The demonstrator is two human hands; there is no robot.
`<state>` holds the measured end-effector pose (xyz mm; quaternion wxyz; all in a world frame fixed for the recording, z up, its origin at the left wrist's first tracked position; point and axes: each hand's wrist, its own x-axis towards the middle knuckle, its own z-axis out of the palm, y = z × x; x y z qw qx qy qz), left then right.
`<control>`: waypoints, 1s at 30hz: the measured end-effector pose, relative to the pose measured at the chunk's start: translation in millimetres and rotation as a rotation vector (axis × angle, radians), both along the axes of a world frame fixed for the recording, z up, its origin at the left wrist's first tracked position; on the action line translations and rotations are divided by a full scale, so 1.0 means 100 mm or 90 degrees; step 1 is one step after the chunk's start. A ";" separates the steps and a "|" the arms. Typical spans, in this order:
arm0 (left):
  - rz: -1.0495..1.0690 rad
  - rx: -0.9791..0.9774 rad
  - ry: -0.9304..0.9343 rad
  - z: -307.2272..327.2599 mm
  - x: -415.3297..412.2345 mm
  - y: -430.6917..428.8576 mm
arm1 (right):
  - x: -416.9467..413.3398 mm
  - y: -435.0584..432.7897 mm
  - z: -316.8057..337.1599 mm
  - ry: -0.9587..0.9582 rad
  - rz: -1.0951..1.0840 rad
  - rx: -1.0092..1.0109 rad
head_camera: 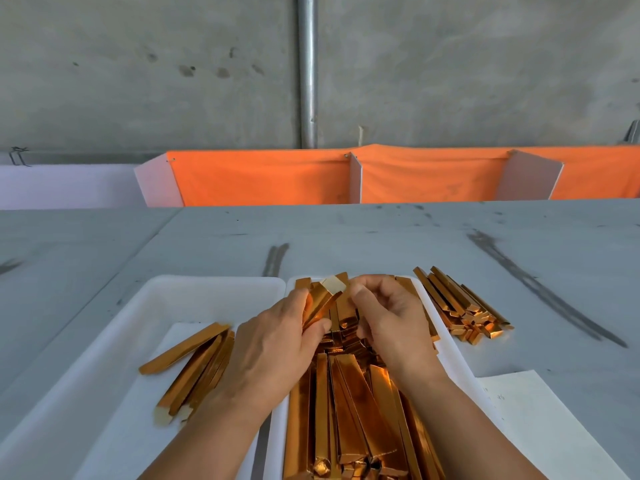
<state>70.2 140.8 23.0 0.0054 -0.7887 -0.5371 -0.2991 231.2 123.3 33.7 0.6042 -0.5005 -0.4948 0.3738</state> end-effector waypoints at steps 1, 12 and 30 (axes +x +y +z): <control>0.007 -0.001 -0.001 0.00 0.00 0.00 | 0.00 0.00 -0.01 -0.017 -0.025 0.029; 0.028 0.023 0.039 -0.06 0.06 0.00 | -0.03 0.00 -0.05 -0.173 -0.037 0.038; -0.011 0.037 0.041 -0.10 0.06 -0.01 | 0.02 0.01 0.00 -0.064 0.109 -0.054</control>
